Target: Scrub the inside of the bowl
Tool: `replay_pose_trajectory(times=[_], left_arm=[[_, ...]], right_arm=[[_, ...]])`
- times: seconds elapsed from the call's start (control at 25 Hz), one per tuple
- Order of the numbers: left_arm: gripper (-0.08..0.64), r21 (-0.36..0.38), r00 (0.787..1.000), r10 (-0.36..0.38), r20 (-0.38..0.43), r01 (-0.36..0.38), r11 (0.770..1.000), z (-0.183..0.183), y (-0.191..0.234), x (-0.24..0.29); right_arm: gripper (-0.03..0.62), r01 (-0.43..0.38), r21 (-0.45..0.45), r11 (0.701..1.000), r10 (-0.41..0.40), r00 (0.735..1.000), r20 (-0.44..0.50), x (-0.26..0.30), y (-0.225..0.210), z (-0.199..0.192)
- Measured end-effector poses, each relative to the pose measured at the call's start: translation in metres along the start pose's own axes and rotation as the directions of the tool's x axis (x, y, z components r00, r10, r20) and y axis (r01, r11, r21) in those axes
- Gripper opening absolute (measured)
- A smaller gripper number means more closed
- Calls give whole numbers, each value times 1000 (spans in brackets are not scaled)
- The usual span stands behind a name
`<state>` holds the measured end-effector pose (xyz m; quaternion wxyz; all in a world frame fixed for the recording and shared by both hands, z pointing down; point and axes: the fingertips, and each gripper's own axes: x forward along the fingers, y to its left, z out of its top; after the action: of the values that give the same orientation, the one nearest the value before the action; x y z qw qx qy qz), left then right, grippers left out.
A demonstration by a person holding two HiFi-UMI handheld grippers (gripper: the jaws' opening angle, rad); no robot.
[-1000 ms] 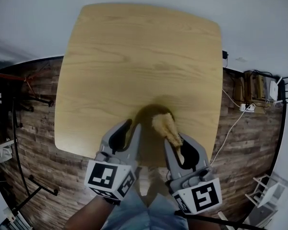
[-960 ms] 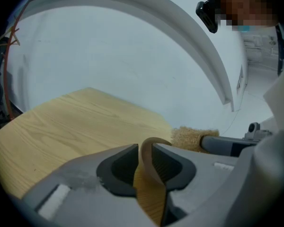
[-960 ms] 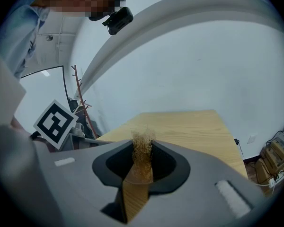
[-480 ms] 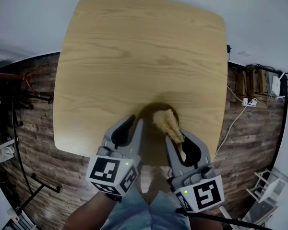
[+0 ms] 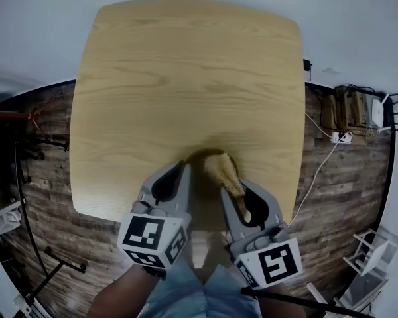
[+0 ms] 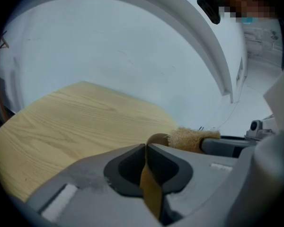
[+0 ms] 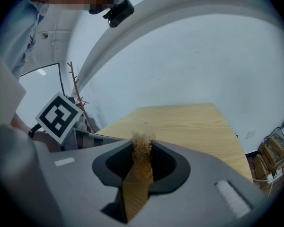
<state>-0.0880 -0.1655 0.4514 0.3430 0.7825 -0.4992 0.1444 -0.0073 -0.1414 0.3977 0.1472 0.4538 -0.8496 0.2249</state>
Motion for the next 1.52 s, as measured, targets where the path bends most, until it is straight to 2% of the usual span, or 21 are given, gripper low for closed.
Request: replay_pose_trajectory(times=[0.16, 0.36, 0.6, 0.84, 0.96, 1.2, 1.36, 1.52], left_arm=[[35, 42, 1000, 2, -4, -1, 999, 7, -4, 0], [35, 95, 1000, -12, -17, 13, 995, 11, -17, 1], [35, 131, 999, -45, -16, 47, 990, 14, -21, 2], [34, 158, 998, -64, -8, 65, 985, 23, -31, 4], [34, 162, 998, -69, -5, 69, 984, 25, -30, 5], [33, 182, 999, -43, 5, 41, 983, 31, -14, 2], [34, 226, 999, -33, 10, 30, 974, 35, -12, 3], [34, 268, 1000, -17, 3, 15, 963, 32, -12, 0]], right_arm=[[87, 25, -36, 999, -26, 999, -32, 5, -7, -4], [87, 30, -64, 997, -40, 987, -157, 14, -11, -21], [81, 10, -86, 996, -26, 981, -191, 27, -4, -21], [72, -94, -130, 987, 63, 972, -225, 39, 18, -21], [69, -155, -123, 980, 121, 962, -244, 42, 26, -23], [64, -310, -101, 945, 267, 914, -305, 35, 54, -33], [64, -324, -86, 942, 287, 913, -291, 28, 55, -30], [64, -300, -97, 949, 260, 919, -296, 15, 44, -22]])
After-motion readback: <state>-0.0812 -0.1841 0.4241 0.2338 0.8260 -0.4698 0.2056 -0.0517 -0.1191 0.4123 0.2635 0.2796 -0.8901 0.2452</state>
